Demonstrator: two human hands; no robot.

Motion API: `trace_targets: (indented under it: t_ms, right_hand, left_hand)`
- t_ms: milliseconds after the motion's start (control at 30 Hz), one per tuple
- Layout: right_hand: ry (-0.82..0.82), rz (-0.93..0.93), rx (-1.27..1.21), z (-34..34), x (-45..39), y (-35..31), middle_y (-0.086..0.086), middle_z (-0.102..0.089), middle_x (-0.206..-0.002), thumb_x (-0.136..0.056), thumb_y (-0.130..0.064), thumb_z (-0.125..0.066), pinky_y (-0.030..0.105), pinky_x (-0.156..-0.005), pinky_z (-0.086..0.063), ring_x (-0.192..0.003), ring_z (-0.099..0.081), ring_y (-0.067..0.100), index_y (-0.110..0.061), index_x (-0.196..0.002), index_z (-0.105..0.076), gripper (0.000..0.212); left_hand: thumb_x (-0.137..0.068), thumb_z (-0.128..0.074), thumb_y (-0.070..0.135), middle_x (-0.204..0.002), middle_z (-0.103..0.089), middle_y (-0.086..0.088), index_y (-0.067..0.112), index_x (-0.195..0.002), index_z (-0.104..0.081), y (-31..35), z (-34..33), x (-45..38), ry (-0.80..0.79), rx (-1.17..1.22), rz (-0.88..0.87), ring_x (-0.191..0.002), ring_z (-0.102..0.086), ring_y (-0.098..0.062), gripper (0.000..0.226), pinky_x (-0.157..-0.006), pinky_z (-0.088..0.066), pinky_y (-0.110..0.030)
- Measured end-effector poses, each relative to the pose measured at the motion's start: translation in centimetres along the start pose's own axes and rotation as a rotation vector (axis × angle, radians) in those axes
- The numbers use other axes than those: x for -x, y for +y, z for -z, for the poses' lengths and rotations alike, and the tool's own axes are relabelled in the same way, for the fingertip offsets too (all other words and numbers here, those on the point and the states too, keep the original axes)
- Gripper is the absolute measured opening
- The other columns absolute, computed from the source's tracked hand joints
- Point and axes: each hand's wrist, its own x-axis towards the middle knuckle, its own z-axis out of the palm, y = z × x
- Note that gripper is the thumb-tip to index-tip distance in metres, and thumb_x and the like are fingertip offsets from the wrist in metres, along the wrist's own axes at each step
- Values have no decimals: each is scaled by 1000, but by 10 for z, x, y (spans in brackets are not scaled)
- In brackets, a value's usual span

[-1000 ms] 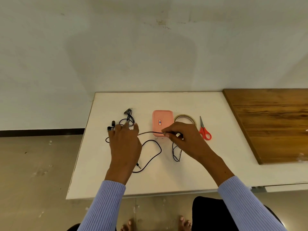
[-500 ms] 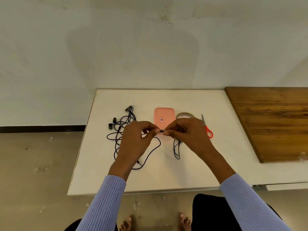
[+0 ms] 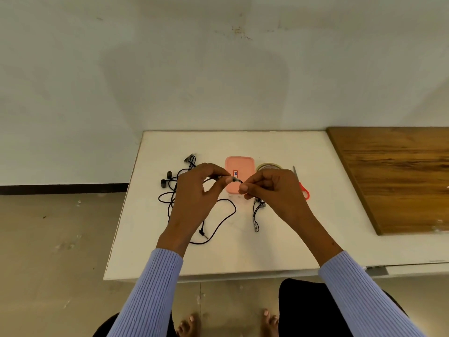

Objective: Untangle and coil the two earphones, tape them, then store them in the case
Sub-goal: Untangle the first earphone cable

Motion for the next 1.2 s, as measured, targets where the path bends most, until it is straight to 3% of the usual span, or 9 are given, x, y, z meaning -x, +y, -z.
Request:
trace_targets:
  t_ms: [267,400,533,633,700,900,1067,1133,1200]
  right_hand:
    - [25,261,482,-1,1,5,-22,-56,-73,-89,-22,-61,23,-71,-52,-74,-60,2,-15,-89,-59,8]
    - [-65,207,357,-5,1,2,-15,-55,-68,-94,-17,-52,23,-66,-49,-66,-56,9,-23,-100,-52,9]
    - [-31,129,237,0,-4,-2,-12,-48,-51,-80,-35,-66,15,-52,-39,-49,-45,4,-24,-97,-66,20]
    - [-106,52,159,5,-3,-5,8,-59,-57,-69,-45,-69,26,-56,-46,-51,-53,15,-22,-93,-71,33]
    - [-170,-6,142,11,-2,-5,21,-60,-64,-74,-37,-71,29,-57,-47,-56,-54,24,-22,-95,-71,25]
    - [-381,-176,210,24,2,1,1,-63,-56,-81,-29,-69,19,-55,-48,-52,-57,7,-14,-91,-75,19]
    - [-292,-184,163,33,0,4,12,-69,-82,-73,-43,-70,18,-49,-38,-66,-50,21,-23,-80,-76,22]
    - [-296,-195,185,33,0,6,2,-71,-80,-76,-40,-69,18,-58,-45,-67,-56,18,-19,-85,-75,23]
    - [-298,-205,207,32,0,9,-6,-73,-89,-75,-40,-69,21,-79,-49,-86,-65,12,-18,-88,-76,27]
  left_hand:
    - [-83,-69,14,-78,-65,8,13,-83,-68,-8,1,-2,-29,-105,-46,-78,-61,-4,2,-74,-43,-11]
    - [-84,-68,14,-80,-67,5,12,-84,-68,-8,5,-4,-11,-45,3,-82,-60,-4,2,-73,-42,-7]
    - [-85,-66,16,-81,-67,10,17,-84,-68,-7,11,-3,-12,29,92,-81,-59,1,2,-72,-39,-2]
    - [-86,-65,15,-81,-66,10,18,-84,-67,-11,15,-2,-2,20,110,-78,-59,-1,4,-70,-38,-2]
    - [-85,-66,15,-81,-66,10,18,-85,-67,-15,19,-2,19,14,122,-80,-61,-4,3,-72,-40,-4]
    - [-86,-66,15,-86,-70,4,15,-89,-68,-20,27,2,101,24,130,-82,-62,-7,4,-74,-46,-12]
    - [-86,-65,16,-87,-69,3,15,-92,-68,-25,30,3,126,-6,163,-83,-61,-5,6,-70,-42,-5]
    - [-86,-65,16,-87,-70,2,14,-92,-69,-27,29,3,111,-8,174,-84,-62,-6,7,-70,-42,-4]
    - [-86,-64,16,-89,-71,0,13,-93,-70,-28,28,2,62,12,194,-85,-64,-9,9,-73,-44,-8]
